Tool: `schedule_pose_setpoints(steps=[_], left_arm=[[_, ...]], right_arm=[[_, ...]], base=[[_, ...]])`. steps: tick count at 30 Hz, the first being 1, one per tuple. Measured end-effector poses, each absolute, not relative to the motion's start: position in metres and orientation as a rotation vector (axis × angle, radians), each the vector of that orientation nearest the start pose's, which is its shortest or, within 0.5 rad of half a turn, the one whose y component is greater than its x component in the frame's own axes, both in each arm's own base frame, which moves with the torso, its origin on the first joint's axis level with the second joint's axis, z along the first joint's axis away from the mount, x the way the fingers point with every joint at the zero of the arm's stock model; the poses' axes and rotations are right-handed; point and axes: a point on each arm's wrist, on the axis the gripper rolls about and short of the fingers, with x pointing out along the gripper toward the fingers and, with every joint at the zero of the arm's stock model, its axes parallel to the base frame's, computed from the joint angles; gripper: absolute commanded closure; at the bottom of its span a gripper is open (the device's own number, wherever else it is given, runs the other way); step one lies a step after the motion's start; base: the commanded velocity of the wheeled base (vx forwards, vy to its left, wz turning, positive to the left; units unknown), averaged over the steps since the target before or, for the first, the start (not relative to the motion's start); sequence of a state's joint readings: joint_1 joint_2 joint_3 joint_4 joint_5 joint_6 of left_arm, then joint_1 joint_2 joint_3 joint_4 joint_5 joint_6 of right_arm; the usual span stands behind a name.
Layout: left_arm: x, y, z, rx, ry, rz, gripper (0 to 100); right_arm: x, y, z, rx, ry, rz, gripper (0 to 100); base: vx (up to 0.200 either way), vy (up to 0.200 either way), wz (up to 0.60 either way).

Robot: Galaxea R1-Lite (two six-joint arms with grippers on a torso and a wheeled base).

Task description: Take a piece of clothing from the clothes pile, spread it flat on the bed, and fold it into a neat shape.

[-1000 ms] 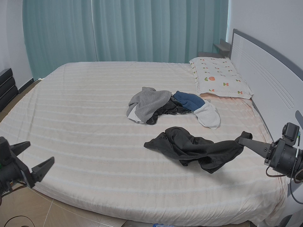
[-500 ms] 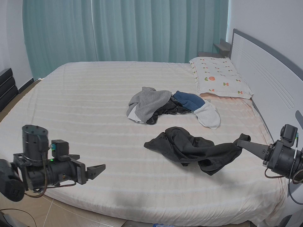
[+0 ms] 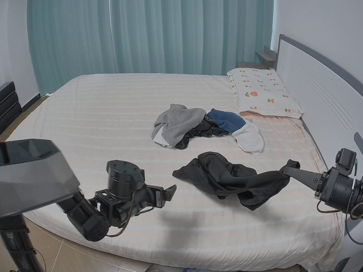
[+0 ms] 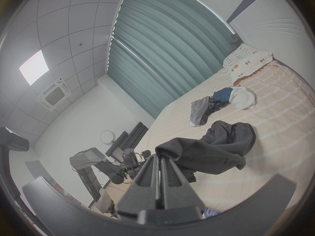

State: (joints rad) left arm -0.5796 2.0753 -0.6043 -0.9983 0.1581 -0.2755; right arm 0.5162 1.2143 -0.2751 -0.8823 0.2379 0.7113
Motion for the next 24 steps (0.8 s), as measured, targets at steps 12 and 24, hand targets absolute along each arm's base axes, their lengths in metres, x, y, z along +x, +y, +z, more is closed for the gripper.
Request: schedule_pose_setpoints(steps=[12, 24], left_arm=[[0.316, -0.231, 0.006, -0.121, 0.43, -0.383, 0], [0.311, -0.264, 0.007, -0.241, 0.418, -0.439, 0]], right_arm=[[0.174, 0.103, 0.212, 0.665, 0.218, 0.698, 100], [0.189, 0.136, 0.246, 0.618, 0.101, 0.757, 100]], base=[[0.0, 0.0, 0.0], [0.0, 0.0, 0.0]])
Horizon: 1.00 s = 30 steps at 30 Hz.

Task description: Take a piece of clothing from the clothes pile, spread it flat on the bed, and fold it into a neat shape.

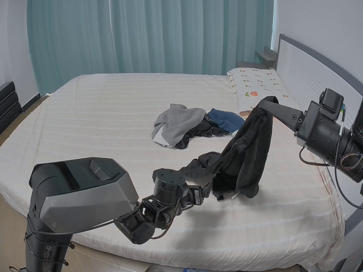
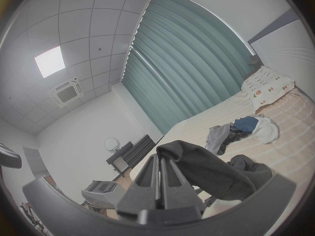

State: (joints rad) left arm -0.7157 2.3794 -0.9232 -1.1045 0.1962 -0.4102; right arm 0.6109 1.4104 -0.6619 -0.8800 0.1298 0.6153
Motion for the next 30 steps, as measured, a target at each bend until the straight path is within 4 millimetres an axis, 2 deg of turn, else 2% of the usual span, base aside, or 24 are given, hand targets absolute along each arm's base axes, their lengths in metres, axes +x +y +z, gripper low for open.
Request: schedule_pose_setpoints(steps=[12, 22, 30], left_arm=[[0.318, -0.277, 0.019, -0.341, 0.262, -0.475, 0], [0.347, -0.262, 0.011, -0.408, 0.232, -0.388, 0], [0.371, -0.26, 0.004, -0.448, 0.193, -0.324, 0]], right_arm=[[0.182, 0.149, 0.26, 0.613, 0.03, 0.833, 100], [0.174, 0.138, 0.277, 0.635, -0.061, 0.85, 100], [0.179, 0.125, 0.277, 0.637, -0.079, 0.804, 100]], base=[[0.0, 0.0, 0.0], [0.0, 0.0, 0.0], [0.0, 0.0, 0.0]])
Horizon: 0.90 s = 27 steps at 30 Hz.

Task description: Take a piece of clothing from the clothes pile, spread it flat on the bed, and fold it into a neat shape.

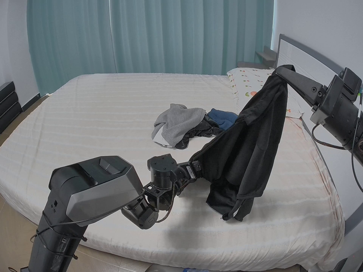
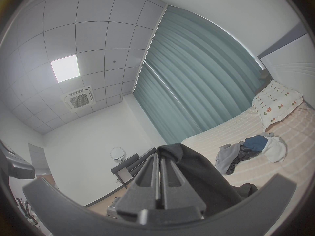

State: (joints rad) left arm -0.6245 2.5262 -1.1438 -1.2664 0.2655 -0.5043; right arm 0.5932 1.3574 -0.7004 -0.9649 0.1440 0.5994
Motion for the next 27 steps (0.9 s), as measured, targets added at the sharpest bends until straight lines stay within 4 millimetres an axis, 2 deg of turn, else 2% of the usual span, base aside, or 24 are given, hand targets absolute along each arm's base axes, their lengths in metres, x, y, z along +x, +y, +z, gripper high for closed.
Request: schedule_pose_setpoints(steps=[5, 6, 12, 16, 19, 23, 27], left_arm=[[0.376, -0.268, -0.009, -0.464, 0.261, -0.308, 0], [0.376, -0.269, -0.011, -0.474, 0.273, -0.306, 100], [0.376, -0.271, -0.021, -0.478, 0.324, -0.293, 100], [0.369, -0.262, -0.032, -0.458, 0.385, -0.265, 100], [0.363, -0.256, -0.03, -0.484, 0.419, -0.244, 100], [0.354, -0.244, -0.011, -0.529, 0.46, -0.213, 100], [0.343, -0.232, 0.023, -0.611, 0.466, -0.197, 100]], right_arm=[[0.185, 0.121, 0.274, 0.633, -0.072, 0.777, 100], [0.186, 0.12, 0.273, 0.632, -0.072, 0.772, 100], [0.191, 0.117, 0.27, 0.644, -0.053, 0.759, 100], [0.194, 0.115, 0.263, 0.643, -0.029, 0.743, 100], [0.196, 0.114, 0.256, 0.64, -0.005, 0.729, 100], [0.203, 0.111, 0.246, 0.635, 0.03, 0.696, 100], [0.214, 0.106, 0.231, 0.63, 0.075, 0.639, 100]], base=[[0.0, 0.0, 0.0], [0.0, 0.0, 0.0], [0.0, 0.0, 0.0], [0.0, 0.0, 0.0], [0.0, 0.0, 0.0], [0.0, 0.0, 0.0], [0.0, 0.0, 0.0]])
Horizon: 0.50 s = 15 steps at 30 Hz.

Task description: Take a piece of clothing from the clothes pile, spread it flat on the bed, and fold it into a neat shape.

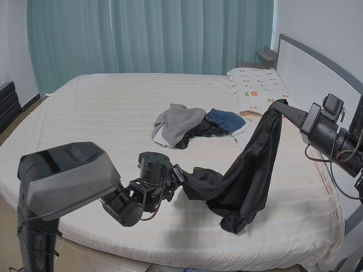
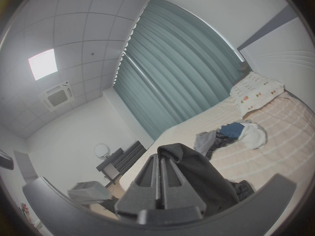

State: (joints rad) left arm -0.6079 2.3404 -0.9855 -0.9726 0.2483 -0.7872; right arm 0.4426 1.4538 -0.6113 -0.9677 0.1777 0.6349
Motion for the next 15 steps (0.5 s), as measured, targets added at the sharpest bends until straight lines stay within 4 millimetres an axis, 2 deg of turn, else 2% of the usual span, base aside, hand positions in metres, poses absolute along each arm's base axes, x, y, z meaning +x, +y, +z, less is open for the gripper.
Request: schedule_pose_setpoints(steps=[5, 11, 15], left_arm=[[0.327, -0.21, 0.059, -0.675, 0.459, -0.194, 100], [0.3, -0.184, 0.076, -0.697, 0.47, -0.177, 100], [0.282, -0.171, 0.092, -0.747, 0.452, -0.179, 100]], right_arm=[[0.233, 0.1, 0.214, 0.672, 0.087, 0.581, 100], [0.247, 0.097, 0.197, 0.751, 0.01, 0.577, 100], [0.253, 0.102, 0.18, 0.788, -0.011, 0.54, 100]], base=[[0.0, 0.0, 0.0], [0.0, 0.0, 0.0], [0.0, 0.0, 0.0]])
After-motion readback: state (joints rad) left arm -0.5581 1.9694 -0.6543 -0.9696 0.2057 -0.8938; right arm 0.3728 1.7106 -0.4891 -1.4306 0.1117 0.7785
